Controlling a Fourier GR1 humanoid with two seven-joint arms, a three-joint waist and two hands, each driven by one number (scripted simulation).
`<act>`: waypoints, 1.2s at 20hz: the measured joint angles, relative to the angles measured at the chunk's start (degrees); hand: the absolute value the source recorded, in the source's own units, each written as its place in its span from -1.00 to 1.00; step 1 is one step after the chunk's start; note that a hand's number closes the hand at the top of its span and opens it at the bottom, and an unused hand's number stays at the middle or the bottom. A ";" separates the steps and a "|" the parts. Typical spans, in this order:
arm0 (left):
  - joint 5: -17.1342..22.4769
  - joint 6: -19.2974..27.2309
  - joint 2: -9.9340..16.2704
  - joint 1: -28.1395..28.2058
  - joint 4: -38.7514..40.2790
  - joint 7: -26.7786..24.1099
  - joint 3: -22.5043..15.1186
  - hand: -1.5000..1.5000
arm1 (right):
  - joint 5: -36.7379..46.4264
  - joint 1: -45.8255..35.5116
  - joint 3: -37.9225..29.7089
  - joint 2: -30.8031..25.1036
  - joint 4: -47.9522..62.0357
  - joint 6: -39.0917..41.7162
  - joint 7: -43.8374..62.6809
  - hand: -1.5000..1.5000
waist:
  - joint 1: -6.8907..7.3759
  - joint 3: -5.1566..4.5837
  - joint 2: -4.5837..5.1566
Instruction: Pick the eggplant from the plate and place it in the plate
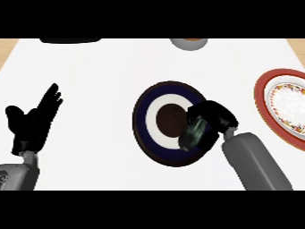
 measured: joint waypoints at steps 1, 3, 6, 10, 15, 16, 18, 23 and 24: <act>0.11 -0.15 0.12 -0.01 -0.11 0.21 0.09 0.00 | 1.31 0.94 -0.26 0.03 -1.37 -2.82 1.76 1.00 | -0.03 0.01 0.05; -0.14 0.06 -0.11 0.41 -0.60 0.19 -0.11 0.00 | 3.55 1.75 -1.18 -0.18 -4.72 -7.71 4.94 1.00 | 0.01 0.03 0.10; -0.04 0.10 -0.11 0.43 -0.63 0.38 0.17 0.00 | 6.18 3.13 -2.82 -0.35 -11.53 -14.71 8.59 1.00 | -0.44 0.04 0.02; -0.34 0.33 -0.62 0.64 -0.46 0.12 0.00 0.00 | 10.94 4.73 -5.21 -1.18 -19.99 -23.35 13.43 1.00 | -0.55 0.03 0.08; -0.29 -0.37 -0.22 0.91 -1.45 0.46 0.28 0.00 | 14.76 9.05 -8.89 -2.20 -30.78 -27.88 20.38 1.00 | 0.12 0.05 0.32; -0.48 -0.21 -0.51 0.61 -1.85 1.16 -0.03 0.00 | 13.84 9.76 -10.33 -2.51 -32.39 -27.81 21.05 1.00 | 0.27 0.06 0.38; -0.67 -0.38 -0.86 -0.27 -1.06 1.09 0.05 0.00 | 11.83 10.51 -13.54 -3.11 -32.85 -28.87 21.01 1.00 | 0.62 0.07 0.55; -1.16 -0.77 -1.75 -1.21 -0.34 0.96 0.27 0.00 | 5.01 10.93 -21.73 -6.22 -33.31 -27.65 20.47 1.00 | 1.17 0.09 0.74; -1.47 -0.66 -2.15 -1.55 0.16 0.60 0.23 0.00 | 4.27 11.42 -22.93 -6.43 -31.75 -28.76 19.21 1.00 | 1.25 0.08 0.77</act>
